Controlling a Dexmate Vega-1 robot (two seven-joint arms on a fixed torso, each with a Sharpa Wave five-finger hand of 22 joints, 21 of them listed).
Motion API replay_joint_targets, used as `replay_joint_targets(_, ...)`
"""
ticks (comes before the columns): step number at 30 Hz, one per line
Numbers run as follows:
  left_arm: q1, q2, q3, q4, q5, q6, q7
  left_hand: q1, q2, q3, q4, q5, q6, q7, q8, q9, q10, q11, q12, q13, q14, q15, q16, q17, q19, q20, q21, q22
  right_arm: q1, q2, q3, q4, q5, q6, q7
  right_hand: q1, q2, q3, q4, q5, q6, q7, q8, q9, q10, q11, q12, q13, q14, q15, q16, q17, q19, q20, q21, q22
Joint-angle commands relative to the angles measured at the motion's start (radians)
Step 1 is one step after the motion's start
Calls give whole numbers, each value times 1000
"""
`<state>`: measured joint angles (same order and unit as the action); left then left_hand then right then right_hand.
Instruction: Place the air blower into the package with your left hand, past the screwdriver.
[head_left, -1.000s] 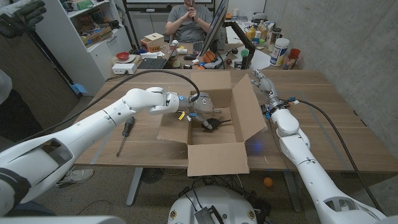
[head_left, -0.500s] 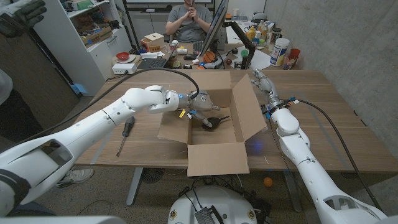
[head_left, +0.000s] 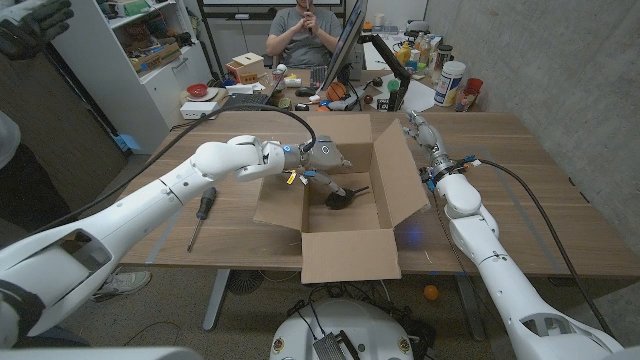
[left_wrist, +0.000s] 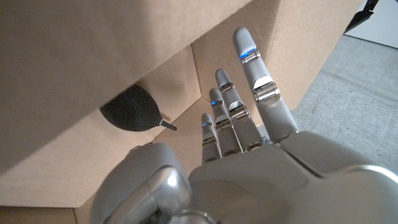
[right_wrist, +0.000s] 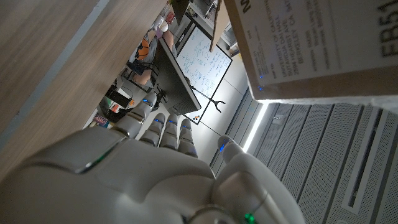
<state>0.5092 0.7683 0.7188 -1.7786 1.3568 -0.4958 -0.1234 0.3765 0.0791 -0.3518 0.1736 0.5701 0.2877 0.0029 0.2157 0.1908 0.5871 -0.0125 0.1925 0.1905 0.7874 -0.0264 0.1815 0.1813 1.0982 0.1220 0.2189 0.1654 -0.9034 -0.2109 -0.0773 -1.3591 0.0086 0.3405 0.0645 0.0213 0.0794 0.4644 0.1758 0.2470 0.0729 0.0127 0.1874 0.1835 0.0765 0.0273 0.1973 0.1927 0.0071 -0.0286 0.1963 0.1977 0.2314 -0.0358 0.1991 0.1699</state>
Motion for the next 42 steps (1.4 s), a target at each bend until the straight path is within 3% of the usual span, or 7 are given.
replay_joint_targets(1, 38, 8, -37, -26, -8, 68, 47, -13, -2, -2, -6, -3, 11, 20, 6, 2, 5, 1, 8, 3, -4, -1, 5, 2, 0, 7, -5, 5, 2, -2, -2, -4, -2, 0, 2, -8, 66, -2, 0, -2, -4, 4, -1, 4, 1, 5, -5, 3, -7, -18, 2, 5, 1, -54, -4, 2)
replay_joint_targets(6, 54, 12, -49, -35, -7, 99, 71, -28, -13, -3, -7, -3, 3, -37, -2, 2, 12, 12, 10, 3, -4, 1, 7, 2, 2, 10, -12, 5, 1, -3, -3, -8, -2, -3, 3, -9, 66, -4, 0, -2, -10, 2, -3, 4, -1, 8, -5, 3, -8, -18, 2, 6, -2, -54, -5, 2)
replay_joint_targets(22, 91, 19, -89, -74, -49, 147, 74, -60, -29, -4, -5, -4, -14, -36, -13, 4, -14, 28, -1, 2, -28, 13, 4, 3, 1, 19, -22, 5, -11, -7, -5, -40, -6, -15, 4, -12, 65, -9, 1, -4, -12, 0, -2, 3, -6, 9, -6, 3, -9, -15, 2, 6, -5, -54, -6, 3)
replay_joint_targets(32, 144, 18, -144, -126, -98, 216, 58, -95, -25, -1, -1, -7, -30, -1, -19, 4, -56, 50, -9, 3, -46, 17, 3, 4, -4, 27, -29, 6, -21, -7, -8, -62, -5, -21, 8, -12, 66, -12, 1, -4, -7, -4, 1, 3, -5, 6, -4, 3, -8, -14, 2, 6, -6, -53, -6, 2)
replay_joint_targets(35, 168, 19, -164, -139, -107, 242, 87, -126, -27, 0, 0, -17, -59, -34, -28, 3, -102, 44, -14, 2, -46, 19, 6, 4, -38, 41, -39, 6, -25, -7, -8, -68, -4, -23, 9, -12, 66, -12, 0, -4, -6, -5, 2, 3, -5, 5, -4, 3, -8, -15, 2, 6, -6, -52, -6, 2)
replay_joint_targets(39, 193, 16, -186, -163, -139, 273, 68, -169, -11, 6, 6, -34, -88, -43, -32, 2, -149, 46, -14, 2, -55, 36, 3, 3, -86, 60, -46, 7, -32, -8, -8, -77, -5, -23, 7, -11, 67, -12, 0, -4, -8, -7, 1, 3, -5, 3, -4, 3, -9, -15, 2, 5, -6, -52, -5, 2)
replay_joint_targets(42, 197, 9, -201, -177, -204, 283, -14, -250, 72, 33, 9, -82, -137, -33, -30, -1, -228, 90, -9, 0, -163, 95, -9, 2, -210, 89, -49, 9, -38, -8, -6, -85, -4, -22, 6, -11, 67, -13, 0, -4, -9, -9, 1, 3, -6, 2, -4, 3, -8, -17, 2, 5, -6, -52, -5, 2)
